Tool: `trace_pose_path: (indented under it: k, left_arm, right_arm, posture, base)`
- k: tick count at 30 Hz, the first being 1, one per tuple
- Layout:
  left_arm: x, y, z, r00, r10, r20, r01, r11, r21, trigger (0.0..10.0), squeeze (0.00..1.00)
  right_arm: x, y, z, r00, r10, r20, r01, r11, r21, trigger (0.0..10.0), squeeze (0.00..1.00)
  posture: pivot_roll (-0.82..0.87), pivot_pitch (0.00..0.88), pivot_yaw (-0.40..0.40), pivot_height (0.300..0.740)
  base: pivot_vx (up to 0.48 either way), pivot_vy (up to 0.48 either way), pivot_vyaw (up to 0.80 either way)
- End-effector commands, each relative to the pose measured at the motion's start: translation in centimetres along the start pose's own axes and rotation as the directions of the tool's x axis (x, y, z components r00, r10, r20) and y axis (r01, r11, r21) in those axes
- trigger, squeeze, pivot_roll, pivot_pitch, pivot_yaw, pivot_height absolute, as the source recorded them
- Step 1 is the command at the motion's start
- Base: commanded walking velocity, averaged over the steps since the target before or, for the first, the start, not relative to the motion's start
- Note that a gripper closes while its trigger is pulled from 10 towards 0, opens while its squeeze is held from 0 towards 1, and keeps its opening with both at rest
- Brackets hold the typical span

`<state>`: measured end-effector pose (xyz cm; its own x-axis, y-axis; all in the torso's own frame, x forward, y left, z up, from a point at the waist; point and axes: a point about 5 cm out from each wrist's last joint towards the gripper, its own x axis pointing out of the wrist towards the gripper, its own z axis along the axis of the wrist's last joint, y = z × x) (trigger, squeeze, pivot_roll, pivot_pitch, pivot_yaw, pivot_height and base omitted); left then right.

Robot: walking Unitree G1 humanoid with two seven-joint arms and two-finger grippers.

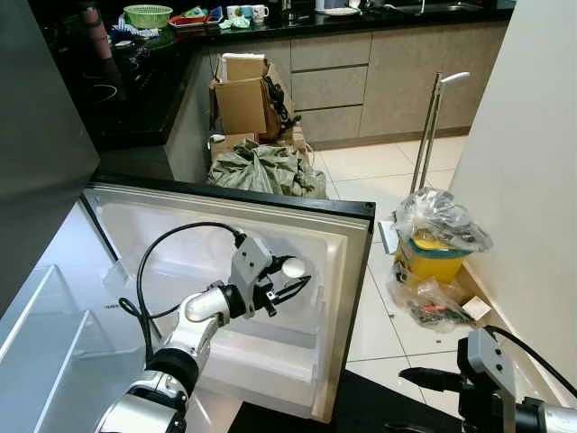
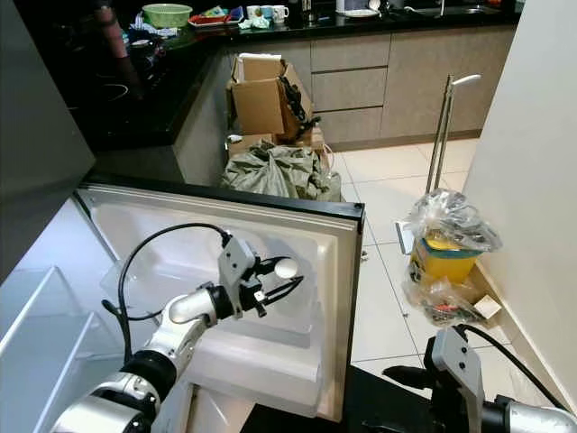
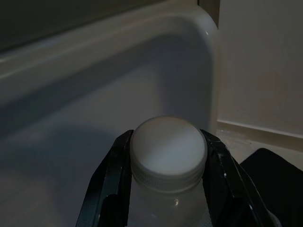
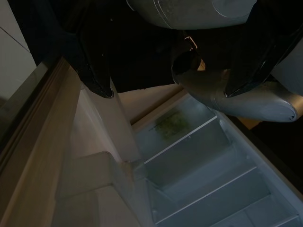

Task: Restocking fridge

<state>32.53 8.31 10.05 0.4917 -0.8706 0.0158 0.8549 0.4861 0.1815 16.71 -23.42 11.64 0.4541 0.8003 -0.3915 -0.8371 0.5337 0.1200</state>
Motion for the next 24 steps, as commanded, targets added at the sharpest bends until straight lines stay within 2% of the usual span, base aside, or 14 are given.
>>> trace_pose_path:
  k: [1, 16, 17, 20, 21, 24]
  left_arm:
    - [0.6, -0.1, 0.3, 1.000, -0.009, 0.005, 0.009, 1.000, 0.022, 10.0, 0.00]
    - [1.1, -1.1, -0.4, 0.999, -0.033, -0.017, 0.033, 0.999, -0.006, 10.0, 0.00]
    - [1.2, -1.1, -0.4, 0.999, -0.036, -0.007, 0.036, 0.999, -0.023, 10.0, 0.55]
    - [1.2, -1.1, -0.3, 0.999, -0.039, 0.000, 0.039, 0.999, -0.035, 10.0, 0.55]
    - [1.2, -1.0, -0.3, 0.999, -0.034, 0.003, 0.034, 0.999, -0.034, 10.0, 1.00]
    - [1.3, -0.6, 0.3, 0.999, -0.008, 0.037, 0.010, 0.999, -0.041, 10.0, 1.00]
  right_arm:
    - [-0.1, 0.2, 0.4, 1.000, 0.000, 0.004, 0.000, 1.000, -0.014, 10.0, 0.00]
    - [0.1, 0.1, 0.5, 1.000, -0.001, 0.008, 0.001, 1.000, -0.018, 10.0, 0.00]
    - [0.1, 0.1, 0.5, 1.000, -0.001, 0.008, 0.001, 1.000, -0.018, 10.0, 0.00]
    - [0.1, 0.1, 0.5, 1.000, -0.001, 0.008, 0.001, 1.000, -0.018, 10.0, 0.00]
    - [0.1, 0.1, 0.5, 1.000, -0.001, 0.008, 0.001, 1.000, -0.018, 10.0, 0.00]
    - [0.2, 0.1, 0.4, 1.000, -0.003, 0.007, 0.003, 1.000, -0.017, 10.0, 0.00]
  posture:
    - [-0.23, 0.009, 0.099, 0.740]
    - [-0.23, 0.010, 0.102, 0.740]
    - [-0.23, 0.011, 0.102, 0.740]
    - [-0.23, 0.011, 0.102, 0.740]
    - [-0.23, 0.011, 0.102, 0.740]
    - [-0.23, 0.011, 0.102, 0.740]
  base:
    - [0.000, 0.000, 0.00]
    - [0.000, 0.000, 0.00]
    - [0.000, 0.000, 0.00]
    - [0.000, 0.000, 0.00]
    - [0.000, 0.000, 0.00]
    - [0.000, 0.000, 0.00]
